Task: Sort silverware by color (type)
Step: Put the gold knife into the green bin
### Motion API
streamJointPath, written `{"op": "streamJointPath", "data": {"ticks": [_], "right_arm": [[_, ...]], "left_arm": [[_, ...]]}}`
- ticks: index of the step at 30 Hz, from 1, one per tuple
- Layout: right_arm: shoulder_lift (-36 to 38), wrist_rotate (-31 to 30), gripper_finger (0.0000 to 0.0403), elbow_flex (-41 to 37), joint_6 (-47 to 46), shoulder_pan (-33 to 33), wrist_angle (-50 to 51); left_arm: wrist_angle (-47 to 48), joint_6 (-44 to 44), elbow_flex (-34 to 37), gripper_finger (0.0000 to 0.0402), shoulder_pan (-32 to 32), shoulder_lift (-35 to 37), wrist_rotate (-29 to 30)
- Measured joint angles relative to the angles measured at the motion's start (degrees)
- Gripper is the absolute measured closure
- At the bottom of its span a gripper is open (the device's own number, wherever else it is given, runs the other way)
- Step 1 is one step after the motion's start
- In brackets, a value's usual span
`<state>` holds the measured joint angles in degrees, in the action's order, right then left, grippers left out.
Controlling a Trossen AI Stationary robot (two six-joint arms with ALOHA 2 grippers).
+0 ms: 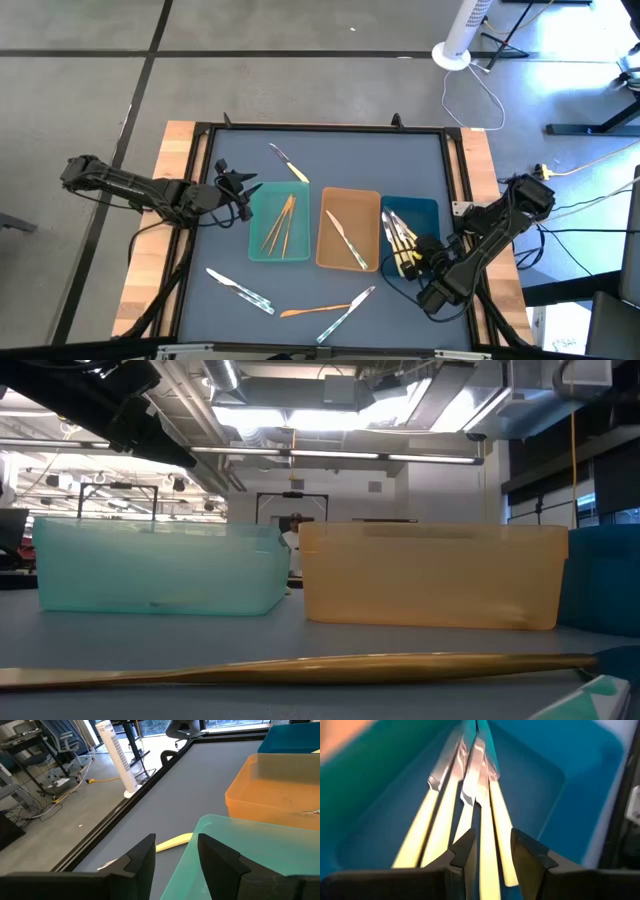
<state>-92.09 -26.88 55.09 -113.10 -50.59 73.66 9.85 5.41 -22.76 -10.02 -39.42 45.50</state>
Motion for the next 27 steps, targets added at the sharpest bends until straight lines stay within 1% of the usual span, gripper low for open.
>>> {"op": "streamJointPath", "data": {"ticks": [7,11,14,17,21,27], "right_arm": [[0.6,-2.8,0.0297,10.6,6.7,0.0,8.8],[0.6,-5.2,0.0297,17.6,12.4,0.0,8.6],[0.5,-7.1,0.0297,22.3,16.1,0.0,6.3],[0.5,-9.6,0.0297,24.9,21.2,0.0,0.3],[0.4,-14.0,0.0297,25.6,30.2,0.5,-11.1],[-1.3,-14.6,0.0297,25.6,45.9,4.0,-27.4]], "left_arm": [[0.0,0.0,0.0,0.0260,0.0,0.0,0.0],[0.0,0.0,0.0,0.0260,0.0,0.0,0.0],[0.0,0.0,0.0,0.0260,0.0,0.0,0.0],[0.0,0.1,0.0,0.0260,0.0,0.0,0.0],[0.0,0.1,0.0,0.0260,0.0,0.0,0.0],[0.0,0.2,0.0,0.0260,0.0,0.0,0.0]]}}
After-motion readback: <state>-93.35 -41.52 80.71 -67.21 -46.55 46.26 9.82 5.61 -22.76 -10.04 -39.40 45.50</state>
